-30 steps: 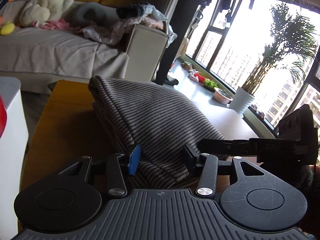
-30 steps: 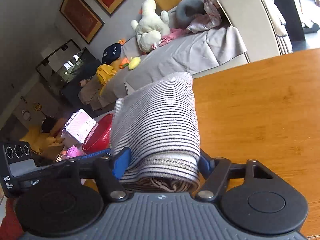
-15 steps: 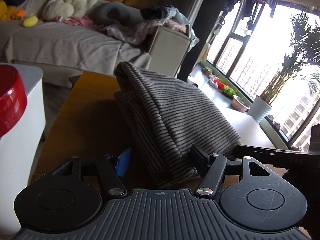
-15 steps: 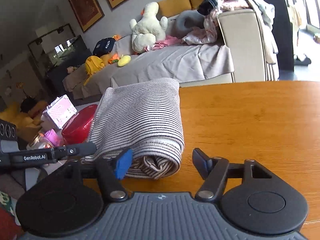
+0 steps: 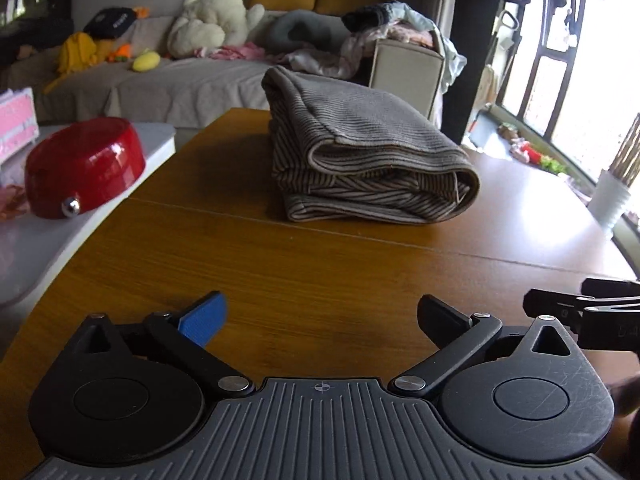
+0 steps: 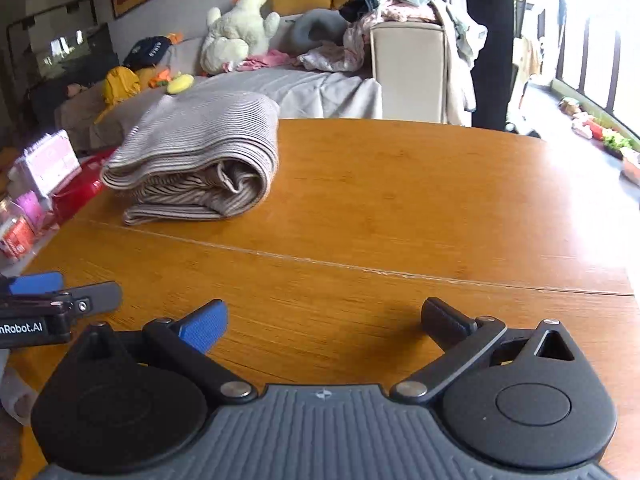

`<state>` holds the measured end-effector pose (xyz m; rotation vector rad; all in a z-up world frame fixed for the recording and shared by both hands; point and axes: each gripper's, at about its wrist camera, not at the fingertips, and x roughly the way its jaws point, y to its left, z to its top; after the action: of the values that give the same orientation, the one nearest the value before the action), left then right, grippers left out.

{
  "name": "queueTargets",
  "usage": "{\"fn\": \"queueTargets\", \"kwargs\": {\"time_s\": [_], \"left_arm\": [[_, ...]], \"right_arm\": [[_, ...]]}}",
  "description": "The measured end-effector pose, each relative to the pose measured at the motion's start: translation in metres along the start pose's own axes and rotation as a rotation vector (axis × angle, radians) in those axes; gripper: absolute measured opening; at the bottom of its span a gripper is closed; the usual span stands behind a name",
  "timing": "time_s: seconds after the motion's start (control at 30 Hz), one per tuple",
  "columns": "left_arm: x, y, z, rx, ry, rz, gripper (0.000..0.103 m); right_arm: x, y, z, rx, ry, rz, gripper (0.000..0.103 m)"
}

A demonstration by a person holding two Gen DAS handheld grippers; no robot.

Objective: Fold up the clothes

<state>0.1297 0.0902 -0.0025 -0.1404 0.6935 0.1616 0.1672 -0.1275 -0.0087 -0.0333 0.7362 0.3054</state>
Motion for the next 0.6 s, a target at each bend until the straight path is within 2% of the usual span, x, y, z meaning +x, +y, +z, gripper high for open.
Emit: {"fn": "queueTargets", "kwargs": {"time_s": [0.07,0.17,0.37,0.6], "left_arm": [[0.003,-0.008,0.002,0.03,0.014,0.044,0.103],[0.004,-0.013,0.002,0.038,0.022,0.08,0.103],[0.009,-0.017,0.007,0.021,0.021,0.096,0.103],[0.013,-0.018,0.005,0.017,0.018,0.1,0.103]], "right_arm": [[-0.001,-0.001,-0.002,-0.002,0.005,-0.046,0.103],[0.002,-0.002,-0.002,-0.013,0.01,-0.061,0.103],[0.009,0.005,0.005,-0.066,0.016,-0.028,0.103],[0.008,0.003,0.005,-0.063,0.013,-0.022,0.103]]}}
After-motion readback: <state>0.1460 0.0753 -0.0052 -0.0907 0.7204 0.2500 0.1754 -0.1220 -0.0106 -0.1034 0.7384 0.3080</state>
